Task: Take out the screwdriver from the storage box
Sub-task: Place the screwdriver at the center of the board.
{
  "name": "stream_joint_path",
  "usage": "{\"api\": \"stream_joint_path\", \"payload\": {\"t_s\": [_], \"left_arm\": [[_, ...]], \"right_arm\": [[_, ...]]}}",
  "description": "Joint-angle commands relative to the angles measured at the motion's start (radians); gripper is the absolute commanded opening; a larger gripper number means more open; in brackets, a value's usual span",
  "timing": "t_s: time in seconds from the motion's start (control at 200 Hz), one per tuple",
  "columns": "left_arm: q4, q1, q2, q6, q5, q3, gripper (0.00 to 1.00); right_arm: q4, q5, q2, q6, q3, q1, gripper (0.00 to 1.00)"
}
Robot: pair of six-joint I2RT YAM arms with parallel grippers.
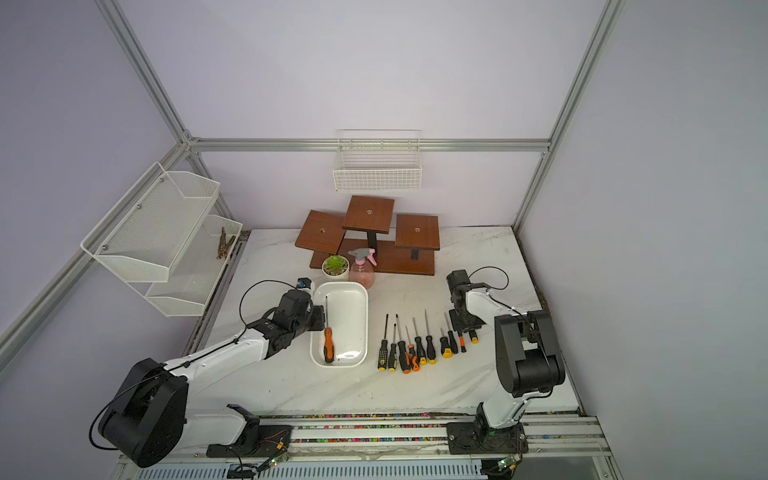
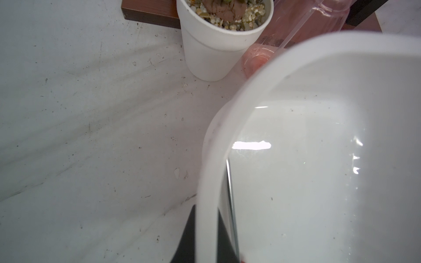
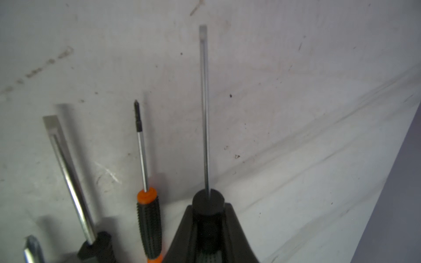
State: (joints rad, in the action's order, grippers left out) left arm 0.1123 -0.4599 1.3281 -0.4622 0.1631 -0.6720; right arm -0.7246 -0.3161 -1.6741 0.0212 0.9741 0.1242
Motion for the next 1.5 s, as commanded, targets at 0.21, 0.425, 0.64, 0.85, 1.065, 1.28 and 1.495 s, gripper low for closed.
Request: {"api": "stream_joint_path", "payload": {"t_s": [0.21,0.425,0.64,0.85,1.065,1.28,1.495], "left_arm": [[-0.072,0.012,0.001,0.013,-0.012,-0.006,0.00],[-0.067,0.013,0.002,0.016,-0.007,-0.011,0.00],[-0.066,0.013,0.012,0.017,-0.004,-0.017,0.00],[-0.067,0.014,0.023,0.019,-0.004,-0.024,0.00],[-0.069,0.015,0.028,0.017,-0.002,-0.027,0.00],[-0.068,0.015,0.028,0.017,-0.001,-0.028,0.00],[-0.064,0.014,0.023,0.016,-0.002,-0.026,0.00]], "right_arm": [[-0.001,0.036,-0.027,0.011,0.031,-0.017,0.00],[-0.001,0.059,-0.051,0.012,0.038,-0.029,0.00],[-0.002,0.079,-0.064,0.010,0.042,-0.032,0.00],[-0.005,0.096,-0.070,0.006,0.047,-0.036,0.07],[-0.013,0.103,-0.068,0.001,0.052,-0.038,0.22],[-0.015,0.106,-0.056,-0.006,0.054,-0.038,0.31],[-0.013,0.110,-0.029,-0.011,0.051,-0.039,0.40]]}}
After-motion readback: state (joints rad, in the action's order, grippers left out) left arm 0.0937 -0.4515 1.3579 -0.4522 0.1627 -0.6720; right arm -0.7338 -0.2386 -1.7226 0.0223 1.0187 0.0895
